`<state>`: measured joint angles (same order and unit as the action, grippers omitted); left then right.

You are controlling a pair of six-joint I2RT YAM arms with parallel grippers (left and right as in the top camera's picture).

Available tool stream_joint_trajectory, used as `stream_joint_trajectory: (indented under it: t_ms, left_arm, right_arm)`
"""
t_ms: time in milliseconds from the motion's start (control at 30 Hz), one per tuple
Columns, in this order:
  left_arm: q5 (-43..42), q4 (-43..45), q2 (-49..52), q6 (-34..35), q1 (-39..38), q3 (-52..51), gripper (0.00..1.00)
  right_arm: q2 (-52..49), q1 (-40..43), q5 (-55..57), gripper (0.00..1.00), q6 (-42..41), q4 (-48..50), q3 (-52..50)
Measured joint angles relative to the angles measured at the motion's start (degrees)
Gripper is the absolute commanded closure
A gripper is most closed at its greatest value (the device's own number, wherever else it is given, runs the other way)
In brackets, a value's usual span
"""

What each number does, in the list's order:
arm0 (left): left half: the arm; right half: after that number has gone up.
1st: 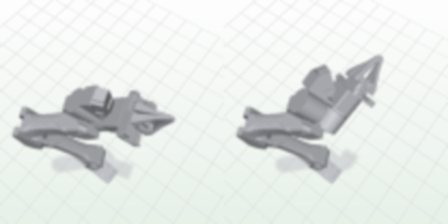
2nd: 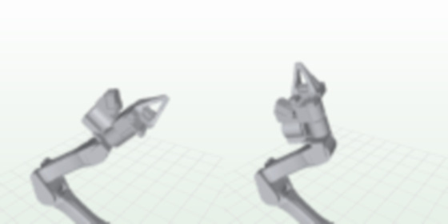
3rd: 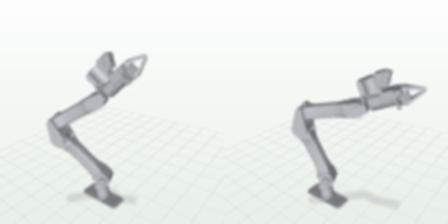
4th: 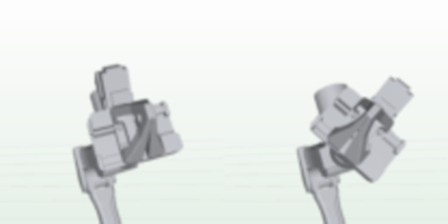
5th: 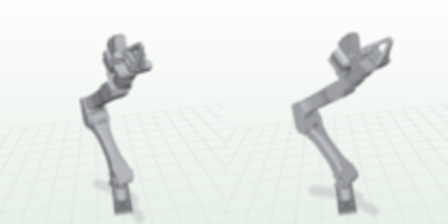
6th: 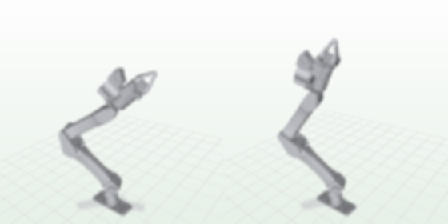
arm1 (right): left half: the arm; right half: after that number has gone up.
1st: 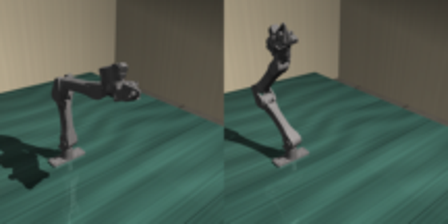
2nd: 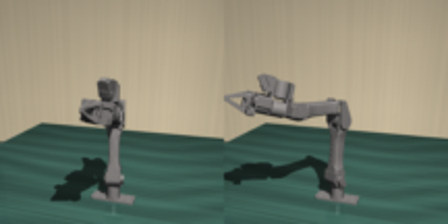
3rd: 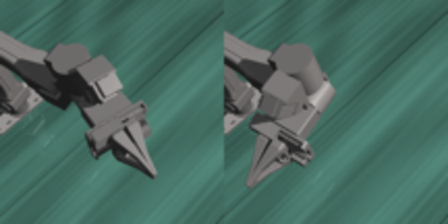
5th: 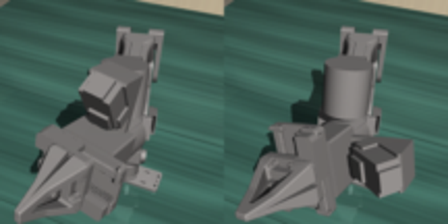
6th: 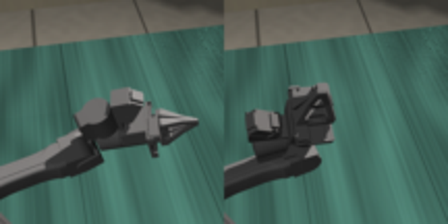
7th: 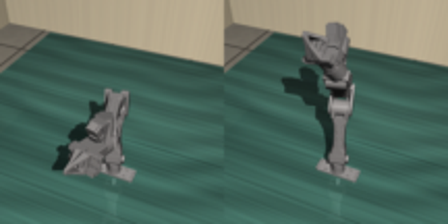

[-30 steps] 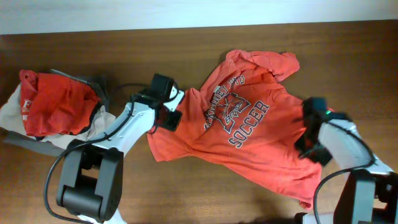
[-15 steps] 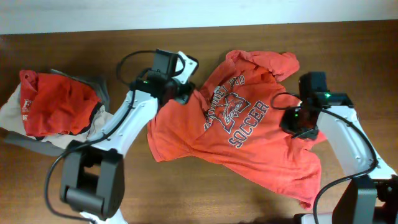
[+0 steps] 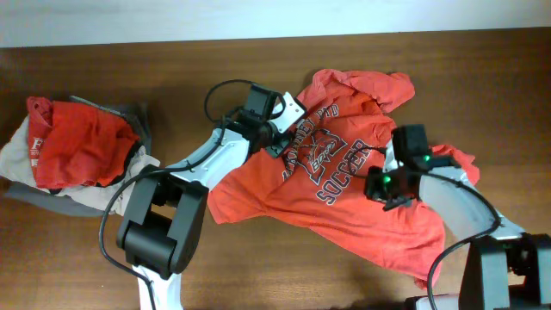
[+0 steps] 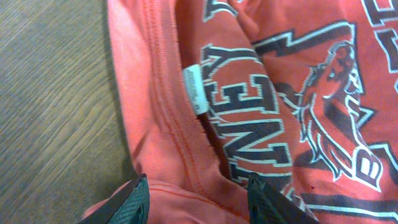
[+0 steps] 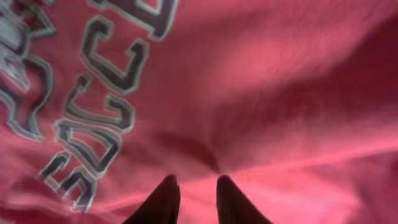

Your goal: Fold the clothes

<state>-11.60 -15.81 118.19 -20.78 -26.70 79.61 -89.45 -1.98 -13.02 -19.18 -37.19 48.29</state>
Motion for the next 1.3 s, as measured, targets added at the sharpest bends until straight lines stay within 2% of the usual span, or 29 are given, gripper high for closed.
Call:
stream_joint_trajectory:
  t_ms: [233,333,367,433,600,800,1000,1300]
  left_arm:
    - [2.6,-1.4,1.9,-2.1,-0.2,0.0,0.7]
    - [4.2,-1.2,3.5,-2.4,-0.2,0.0,0.84]
    - [5.0,-1.0,3.5,-2.6,-0.3,0.0,0.92]
    - [7.2,-0.6,3.5,-2.9,-0.5,0.0,0.96]
    - [18.1,-0.8,3.5,-1.4,-0.3,0.2,1.0]
    - [26.5,-3.6,3.5,5.0,4.2,0.3,1.0]
    - [29.4,-8.8,3.4,13.2,8.3,1.2,1.0]
    - [30.8,-21.0,2.4,27.2,12.1,2.2,0.99]
  right_arm:
    - [0.5,0.0,-0.2,0.75,-2.8,7.9,-7.3]
    - [0.8,0.0,-0.1,0.75,-3.1,8.4,-7.7]
    - [0.8,0.0,0.0,0.75,-3.2,8.4,-7.8]
    - [0.8,0.0,0.2,0.75,-3.3,8.3,-7.8]
    - [0.8,0.0,0.5,0.75,-3.3,7.9,-7.8]
    - [1.1,0.0,1.8,0.75,-3.3,6.8,-7.8]
    - [1.1,-0.4,2.7,0.74,-3.3,6.4,-7.7]
    - [1.2,0.9,3.0,0.63,-2.8,5.2,-7.2]
